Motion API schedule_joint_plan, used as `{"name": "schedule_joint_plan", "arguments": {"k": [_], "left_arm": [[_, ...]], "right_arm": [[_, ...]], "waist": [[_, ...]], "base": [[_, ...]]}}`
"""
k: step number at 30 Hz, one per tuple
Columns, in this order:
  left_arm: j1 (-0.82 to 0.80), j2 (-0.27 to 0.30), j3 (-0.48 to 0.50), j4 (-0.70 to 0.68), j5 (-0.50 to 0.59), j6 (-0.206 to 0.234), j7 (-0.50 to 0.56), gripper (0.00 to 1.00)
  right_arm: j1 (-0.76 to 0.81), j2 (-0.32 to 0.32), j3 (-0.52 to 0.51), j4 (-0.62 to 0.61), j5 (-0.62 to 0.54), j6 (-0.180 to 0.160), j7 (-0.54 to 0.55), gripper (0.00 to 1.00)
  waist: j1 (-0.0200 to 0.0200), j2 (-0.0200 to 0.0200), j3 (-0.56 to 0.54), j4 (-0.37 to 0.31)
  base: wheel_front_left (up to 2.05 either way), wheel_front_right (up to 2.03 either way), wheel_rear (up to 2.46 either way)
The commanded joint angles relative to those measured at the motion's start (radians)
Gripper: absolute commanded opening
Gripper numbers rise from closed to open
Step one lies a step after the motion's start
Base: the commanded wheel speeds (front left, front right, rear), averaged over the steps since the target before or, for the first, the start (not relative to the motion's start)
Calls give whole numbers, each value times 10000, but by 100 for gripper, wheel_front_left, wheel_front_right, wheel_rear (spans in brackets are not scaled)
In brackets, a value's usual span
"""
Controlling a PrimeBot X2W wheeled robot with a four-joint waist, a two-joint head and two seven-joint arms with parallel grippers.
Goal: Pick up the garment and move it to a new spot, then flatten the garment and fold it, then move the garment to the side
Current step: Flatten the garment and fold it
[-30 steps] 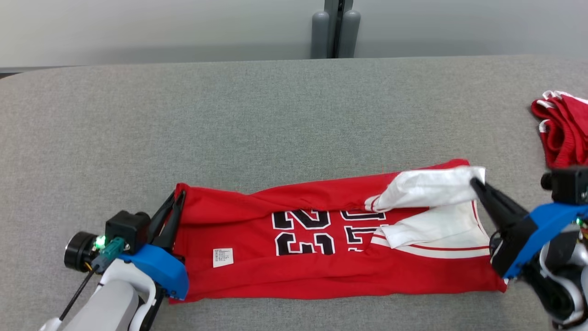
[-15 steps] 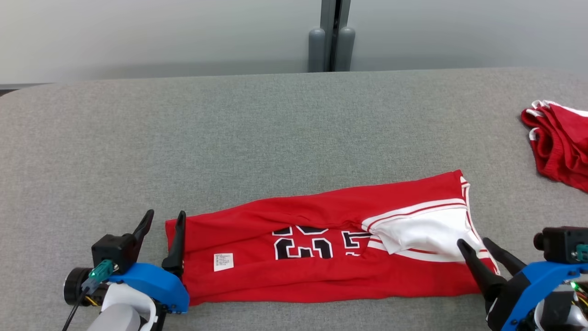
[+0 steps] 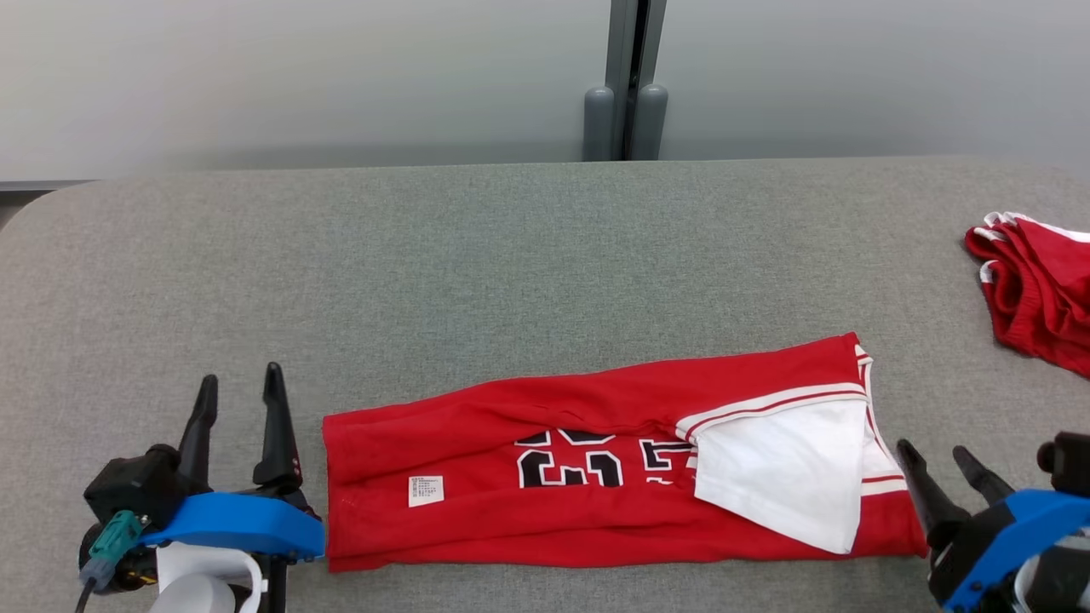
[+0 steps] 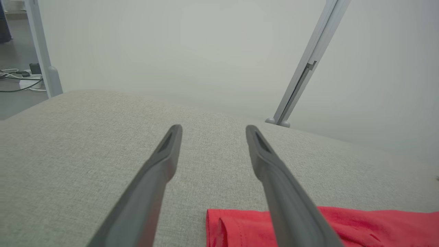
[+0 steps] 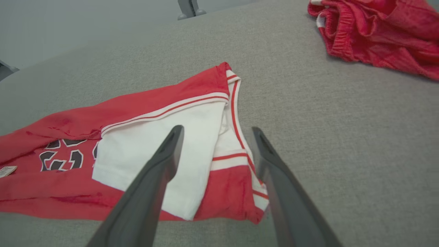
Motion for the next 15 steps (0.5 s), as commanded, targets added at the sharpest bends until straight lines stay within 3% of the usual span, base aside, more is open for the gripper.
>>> {"name": "schedule_joint_plan", "arguments": {"k": [1, 15], "left_arm": [[125, -94, 199, -75, 187, -56, -40, 100], [264, -287, 886, 123, 1418, -480, -43, 100]], "right_arm": [[-356, 64, -23, 262, -114, 5, -118, 100], [-2680, 163, -13, 4154, -1878, 5, -1480, 100]], "waist": [[0, 1, -14, -20], [0, 1, 57, 100]], "base": [[0, 0, 0], [0, 0, 0]]}}
